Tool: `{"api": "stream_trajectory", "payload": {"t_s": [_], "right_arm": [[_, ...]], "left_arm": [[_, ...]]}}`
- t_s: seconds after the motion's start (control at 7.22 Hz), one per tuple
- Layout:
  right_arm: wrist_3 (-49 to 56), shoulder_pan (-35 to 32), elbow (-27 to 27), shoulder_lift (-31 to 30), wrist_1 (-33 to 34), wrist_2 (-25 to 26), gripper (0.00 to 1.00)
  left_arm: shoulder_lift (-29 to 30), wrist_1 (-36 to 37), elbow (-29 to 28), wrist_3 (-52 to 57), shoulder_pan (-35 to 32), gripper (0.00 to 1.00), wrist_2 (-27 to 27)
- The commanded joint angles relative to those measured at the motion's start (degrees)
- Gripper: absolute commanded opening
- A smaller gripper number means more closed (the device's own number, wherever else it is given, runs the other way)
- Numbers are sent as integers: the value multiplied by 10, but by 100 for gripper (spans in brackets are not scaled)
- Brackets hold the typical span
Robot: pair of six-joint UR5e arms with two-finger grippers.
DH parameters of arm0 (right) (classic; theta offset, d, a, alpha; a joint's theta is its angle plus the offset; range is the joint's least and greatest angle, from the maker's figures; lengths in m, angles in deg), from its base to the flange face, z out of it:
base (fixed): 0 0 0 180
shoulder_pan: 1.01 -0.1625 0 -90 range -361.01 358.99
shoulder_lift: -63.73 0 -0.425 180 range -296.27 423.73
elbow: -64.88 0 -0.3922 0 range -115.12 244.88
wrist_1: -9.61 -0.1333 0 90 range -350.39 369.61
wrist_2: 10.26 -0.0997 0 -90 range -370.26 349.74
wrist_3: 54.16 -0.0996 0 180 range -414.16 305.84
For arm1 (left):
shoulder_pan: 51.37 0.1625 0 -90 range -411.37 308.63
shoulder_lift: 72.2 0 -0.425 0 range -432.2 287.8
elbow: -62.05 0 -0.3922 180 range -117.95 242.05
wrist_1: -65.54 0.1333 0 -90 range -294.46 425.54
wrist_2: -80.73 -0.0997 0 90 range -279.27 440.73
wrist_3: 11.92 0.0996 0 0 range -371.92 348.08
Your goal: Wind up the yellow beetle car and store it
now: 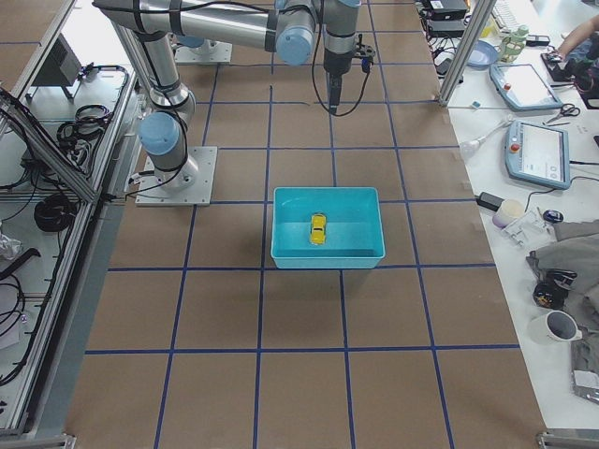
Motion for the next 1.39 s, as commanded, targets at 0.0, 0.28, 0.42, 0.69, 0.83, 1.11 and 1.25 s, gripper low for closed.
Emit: {"api": "stream_trajectory", "payload": {"t_s": [0.0,0.28,0.42,0.69,0.83,1.11,1.25], "right_arm": [[-36,-10,6,-35,-12,-20,100],[-37,-31,5,-44,-12,-41,100],[-36,-31,6,-44,-12,-39,100],[-34,-31,2,-44,-12,-37,100],[-33,-31,2,-44,-12,-36,100],[-33,-31,2,-44,-12,-38,100],[-31,-31,1,-44,-12,-38,100]], "left_arm": [[-3,0,2,0,-1,100,2],[-3,2,4,6,-1,100,3],[-3,2,4,6,-1,100,4],[-3,2,4,6,-1,100,3],[-3,1,4,6,-1,100,3],[-3,2,4,6,-1,100,4],[-4,2,4,6,-1,100,4]]}}
